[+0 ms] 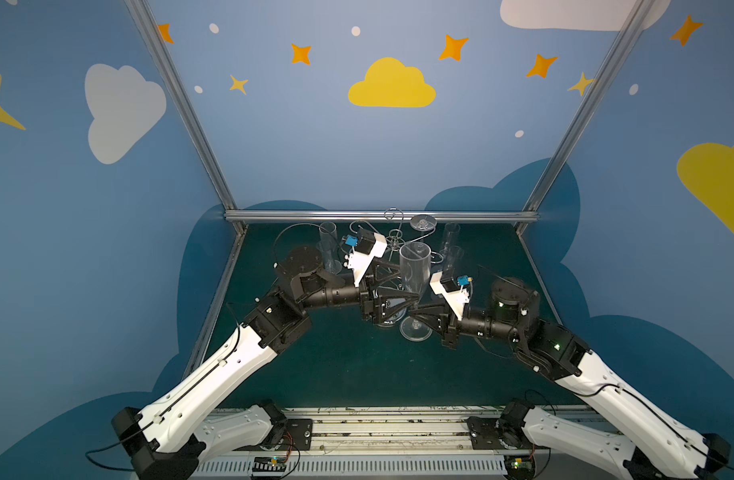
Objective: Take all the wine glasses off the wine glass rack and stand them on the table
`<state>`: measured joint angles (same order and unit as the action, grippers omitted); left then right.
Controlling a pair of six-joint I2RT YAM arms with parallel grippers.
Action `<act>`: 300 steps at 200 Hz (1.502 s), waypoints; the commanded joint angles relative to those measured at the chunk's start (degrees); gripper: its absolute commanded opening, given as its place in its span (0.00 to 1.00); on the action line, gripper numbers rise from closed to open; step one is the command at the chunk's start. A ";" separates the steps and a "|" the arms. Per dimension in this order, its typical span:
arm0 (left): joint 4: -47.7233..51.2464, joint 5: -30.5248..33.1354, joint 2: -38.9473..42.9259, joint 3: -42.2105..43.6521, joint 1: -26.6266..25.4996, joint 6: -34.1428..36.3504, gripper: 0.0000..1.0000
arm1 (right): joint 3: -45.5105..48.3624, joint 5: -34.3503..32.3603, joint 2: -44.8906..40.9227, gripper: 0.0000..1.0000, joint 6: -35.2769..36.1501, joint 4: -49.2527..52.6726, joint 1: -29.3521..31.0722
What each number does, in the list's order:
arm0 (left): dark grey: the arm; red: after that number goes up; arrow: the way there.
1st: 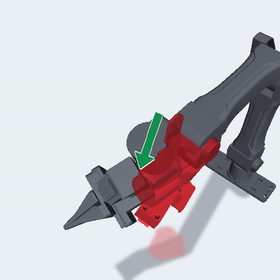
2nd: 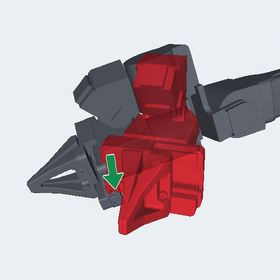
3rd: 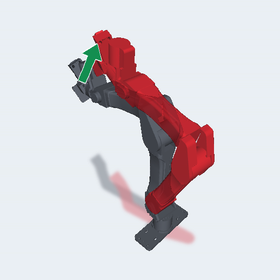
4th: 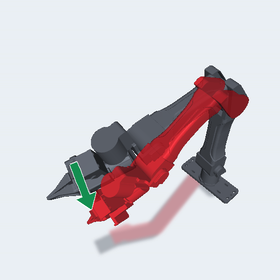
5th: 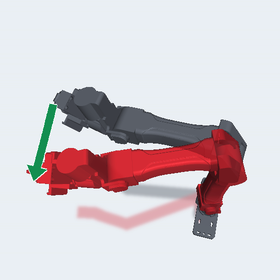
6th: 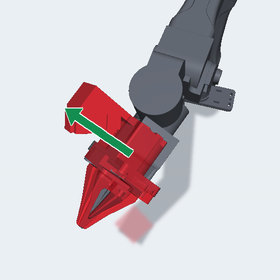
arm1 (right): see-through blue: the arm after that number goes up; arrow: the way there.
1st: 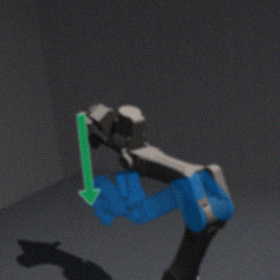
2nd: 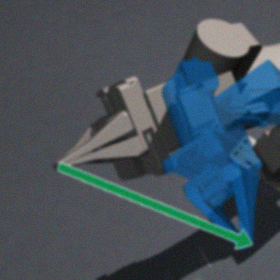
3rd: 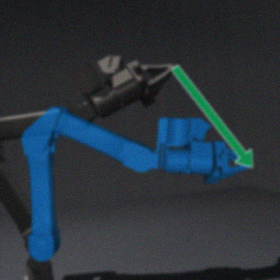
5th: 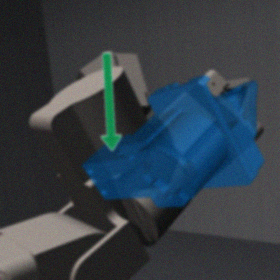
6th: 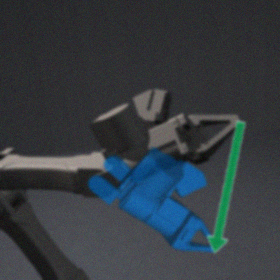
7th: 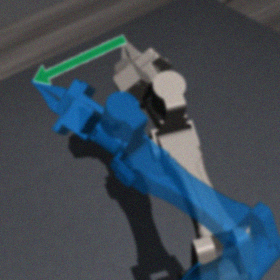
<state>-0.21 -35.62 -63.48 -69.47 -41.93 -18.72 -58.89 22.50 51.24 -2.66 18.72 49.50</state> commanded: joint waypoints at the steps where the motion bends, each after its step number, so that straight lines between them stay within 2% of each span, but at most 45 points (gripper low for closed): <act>1: -4.07 -0.14 0.14 1.03 -0.34 -2.09 0.83 | 0.84 -0.53 0.82 0.00 -0.56 -4.85 1.42; 38: -7.48 2.00 1.11 3.37 -0.60 -3.04 0.82 | 2.62 -1.89 2.25 0.00 -1.89 -7.89 3.88; 84: -8.23 2.86 1.80 4.89 -0.78 -3.36 0.75 | 2.91 -3.99 3.60 0.00 -1.59 -8.62 6.51; 103: -8.64 4.33 2.56 5.93 -0.83 -3.76 0.67 | 3.24 -5.11 3.78 0.00 -1.32 -8.59 7.10; 149: -9.92 7.37 4.58 7.76 -0.85 -4.32 0.42 | 4.11 -6.81 3.26 0.00 -1.42 -8.78 7.81; 174: -10.68 8.28 5.38 8.39 -0.85 -4.62 0.34 | 4.40 -7.21 3.07 0.00 -1.45 -8.70 8.12; 194: -10.67 8.58 5.65 8.60 -0.82 -4.58 0.33 | 4.53 -7.49 3.33 0.00 -1.34 -8.38 8.31; 197: -10.64 8.71 5.69 8.63 -0.86 -4.63 0.33 | 4.47 -7.74 3.34 0.05 -1.30 -8.35 8.39; 206: -10.54 8.93 5.88 8.80 -0.81 -4.35 0.33 | 4.49 -8.67 3.27 0.32 -1.30 -8.31 8.59; 211: -10.31 9.13 6.01 8.88 -0.81 -4.19 0.33 | 4.49 -9.28 3.18 0.44 -1.17 -8.31 8.74; 238: -6.43 10.57 7.08 9.03 -0.89 -2.05 0.33 | 4.90 -13.82 1.39 0.73 0.15 -7.74 8.90; 249: -4.43 11.90 8.02 9.47 -0.89 -0.90 0.33 | 5.22 -15.81 0.04 0.78 0.83 -7.60 8.88; 273: -2.34 16.16 11.73 12.58 -1.01 1.43 0.33 | 6.28 -20.18 -3.41 0.80 2.07 -7.17 8.86; 295: 0.68 21.81 15.45 15.34 -0.96 4.64 0.34 | 7.25 -23.63 -6.62 0.80 2.88 -6.56 8.78; 300: 1.40 24.87 16.46 16.03 -0.96 5.39 0.35 | 7.42 -24.36 -7.30 0.80 3.02 -6.33 8.78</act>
<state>-2.07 -19.70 -50.92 -55.29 -42.81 -17.93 -52.58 3.92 47.20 -1.19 11.60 58.13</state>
